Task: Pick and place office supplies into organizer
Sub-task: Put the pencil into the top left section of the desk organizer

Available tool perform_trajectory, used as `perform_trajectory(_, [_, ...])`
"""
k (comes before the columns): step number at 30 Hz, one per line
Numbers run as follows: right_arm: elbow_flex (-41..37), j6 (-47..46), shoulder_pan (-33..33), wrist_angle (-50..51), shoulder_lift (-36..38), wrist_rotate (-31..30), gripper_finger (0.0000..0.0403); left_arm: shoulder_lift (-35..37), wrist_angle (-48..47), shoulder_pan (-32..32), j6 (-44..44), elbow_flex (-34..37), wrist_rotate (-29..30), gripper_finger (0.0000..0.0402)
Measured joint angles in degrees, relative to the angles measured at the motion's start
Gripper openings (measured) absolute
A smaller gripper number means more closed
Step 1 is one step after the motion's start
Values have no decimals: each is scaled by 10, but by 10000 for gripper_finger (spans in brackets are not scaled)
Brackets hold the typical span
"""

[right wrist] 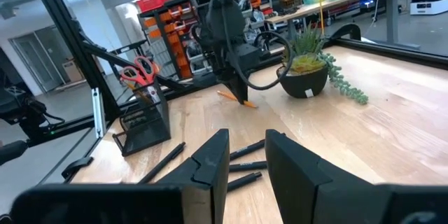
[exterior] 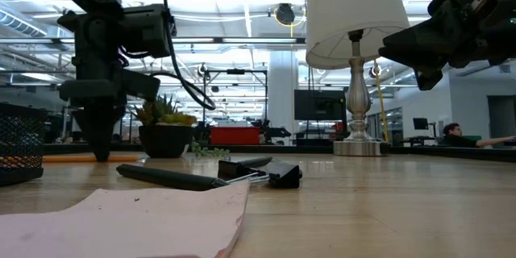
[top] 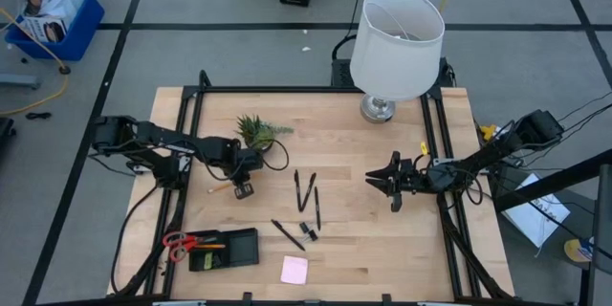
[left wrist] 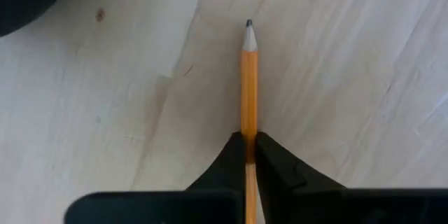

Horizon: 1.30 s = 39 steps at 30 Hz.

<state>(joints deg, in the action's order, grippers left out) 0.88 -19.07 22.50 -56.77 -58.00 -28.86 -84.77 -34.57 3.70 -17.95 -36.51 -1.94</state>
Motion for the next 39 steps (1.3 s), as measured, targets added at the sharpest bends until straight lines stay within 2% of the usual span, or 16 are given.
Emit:
perform_trajectory(6, [0, -2, 0, 1, 0, -14, 89, 4, 32, -7, -18, 3, -5, 28])
perform_trajectory(11, [0, -2, 0, 1, 0, -14, 89, 1, 53, -18, -19, -15, -1, 10])
perform_trajectory(14, [0, -2, 0, 1, 0, -15, 89, 0, 70, -25, -20, -21, -5, 12])
perform_trajectory(19, [0, -2, 0, 1, 0, -14, 89, 0, 134, -37, -22, -24, -42, 25])
perform_trajectory(25, [0, -5, 0, 1, 0, -14, 89, 0, 205, -50, -34, -24, -64, 2])
perform_trajectory(29, [0, -14, 0, 1, 0, -14, 89, 1, 221, -54, -37, -24, -61, 4])
perform_trajectory(35, [0, -11, -1, -2, 0, -31, 89, 4, 213, -53, -64, -24, -56, 7])
perform_trajectory(39, [0, -13, -1, 3, 0, -92, 89, 10, 225, -57, -107, -26, -35, 21])
